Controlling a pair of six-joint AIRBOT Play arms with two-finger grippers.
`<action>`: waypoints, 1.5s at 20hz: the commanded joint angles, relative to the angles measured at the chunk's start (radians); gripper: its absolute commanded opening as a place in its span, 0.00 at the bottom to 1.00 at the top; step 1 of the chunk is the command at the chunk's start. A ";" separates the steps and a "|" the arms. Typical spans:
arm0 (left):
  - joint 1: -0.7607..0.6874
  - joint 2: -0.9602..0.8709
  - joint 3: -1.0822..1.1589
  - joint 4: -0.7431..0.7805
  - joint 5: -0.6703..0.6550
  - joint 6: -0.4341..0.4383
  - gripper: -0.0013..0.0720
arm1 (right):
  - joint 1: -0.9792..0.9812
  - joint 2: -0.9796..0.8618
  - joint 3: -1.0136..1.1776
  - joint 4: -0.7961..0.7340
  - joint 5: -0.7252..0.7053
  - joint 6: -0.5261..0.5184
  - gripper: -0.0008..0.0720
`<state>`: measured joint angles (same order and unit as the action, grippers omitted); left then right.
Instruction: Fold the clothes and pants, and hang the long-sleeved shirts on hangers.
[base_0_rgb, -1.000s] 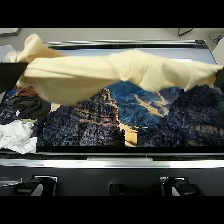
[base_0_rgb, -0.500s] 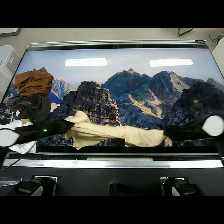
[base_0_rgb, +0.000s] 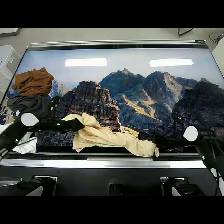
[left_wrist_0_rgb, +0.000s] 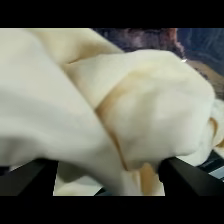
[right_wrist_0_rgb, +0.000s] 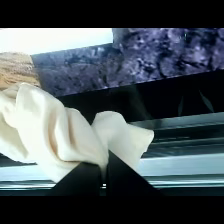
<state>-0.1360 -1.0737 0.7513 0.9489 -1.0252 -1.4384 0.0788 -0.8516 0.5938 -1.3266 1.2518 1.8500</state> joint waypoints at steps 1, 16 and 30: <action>0.194 0.005 0.067 0.217 -0.376 -0.005 0.98 | 0.001 -0.003 -0.009 0.010 -0.010 0.002 0.06; 0.047 -0.043 -0.312 -0.162 0.064 0.047 0.98 | 0.001 -0.003 -0.009 0.037 -0.029 0.002 0.06; 0.334 0.222 0.929 -0.224 -0.016 0.192 0.04 | 0.001 0.069 0.932 -0.497 -0.231 -0.016 0.06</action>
<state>0.1146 -0.9176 1.2903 0.7254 -1.1282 -1.2442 0.0795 -0.8009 1.2087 -1.6196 1.0897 1.8225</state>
